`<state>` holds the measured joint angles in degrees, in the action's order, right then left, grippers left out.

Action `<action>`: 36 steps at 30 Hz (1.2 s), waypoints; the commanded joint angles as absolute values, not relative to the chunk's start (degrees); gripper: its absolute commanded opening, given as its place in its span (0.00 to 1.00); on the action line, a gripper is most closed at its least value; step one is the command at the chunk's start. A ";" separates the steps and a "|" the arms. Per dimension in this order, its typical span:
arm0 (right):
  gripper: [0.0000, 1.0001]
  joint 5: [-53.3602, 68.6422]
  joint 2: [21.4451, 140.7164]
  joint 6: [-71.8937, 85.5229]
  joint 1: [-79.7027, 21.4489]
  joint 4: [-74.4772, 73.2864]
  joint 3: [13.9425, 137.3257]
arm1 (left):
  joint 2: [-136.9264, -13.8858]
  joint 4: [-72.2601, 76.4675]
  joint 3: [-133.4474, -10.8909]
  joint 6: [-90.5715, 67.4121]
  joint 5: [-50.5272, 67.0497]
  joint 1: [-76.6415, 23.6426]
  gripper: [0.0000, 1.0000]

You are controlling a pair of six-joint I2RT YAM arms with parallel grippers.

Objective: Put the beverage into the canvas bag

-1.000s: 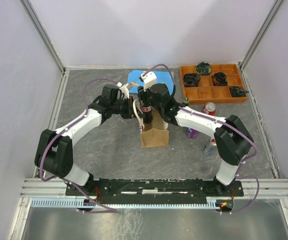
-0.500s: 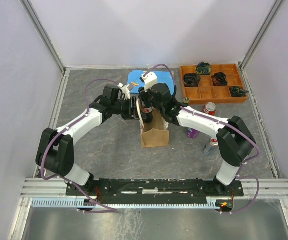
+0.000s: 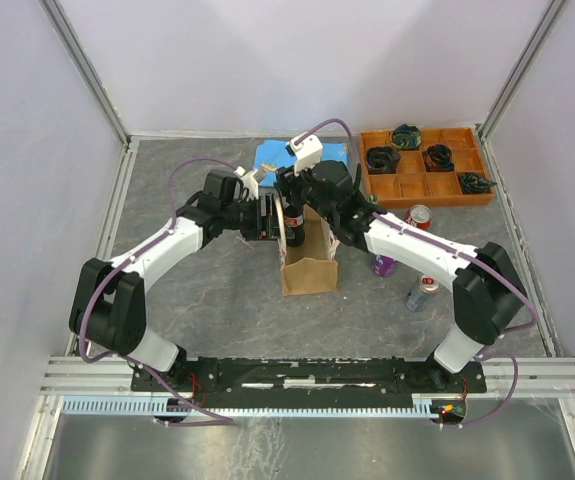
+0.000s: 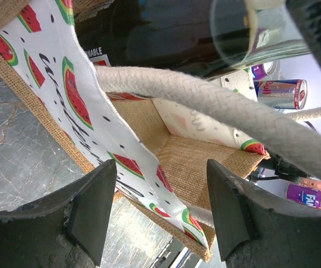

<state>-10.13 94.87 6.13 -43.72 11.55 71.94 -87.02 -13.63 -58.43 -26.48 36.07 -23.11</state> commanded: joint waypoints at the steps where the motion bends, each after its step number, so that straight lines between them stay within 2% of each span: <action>1: 0.67 -12.54 92.15 5.10 -43.77 12.36 74.82 | -84.22 -12.99 -58.19 -23.79 37.05 -23.06 0.72; 8: 0.70 -20.66 92.16 3.48 -42.29 -0.30 86.58 | -82.19 -14.07 -58.14 -22.40 35.78 -22.99 0.73; 12: 0.70 -23.22 93.73 7.10 -37.72 -13.39 97.33 | -80.63 -15.10 -57.91 -20.87 34.76 -22.75 0.73; 15: 0.71 -24.95 93.95 8.47 -34.35 -21.19 100.52 | -79.37 -15.00 -56.92 -20.75 34.23 -22.43 0.73; 17: 0.75 -25.88 91.34 6.73 -33.15 -16.55 93.96 | -78.88 -14.52 -55.88 -21.02 34.11 -22.26 0.73; 20: 0.82 -26.84 84.30 2.11 -33.04 0.70 76.76 | -78.50 -13.67 -54.80 -21.41 34.10 -22.29 0.73; 22: 0.83 -28.27 82.46 1.79 -33.01 4.86 70.83 | -78.46 -13.52 -54.65 -21.44 34.10 -22.32 0.73; 27: 0.83 -30.57 80.40 5.13 -32.88 10.64 61.57 | -78.46 -13.54 -54.38 -21.10 34.10 -22.19 0.73; 36: 0.82 -31.28 81.36 9.30 -29.77 13.88 56.11 | -78.82 -14.11 -54.57 -20.50 33.98 -22.22 0.73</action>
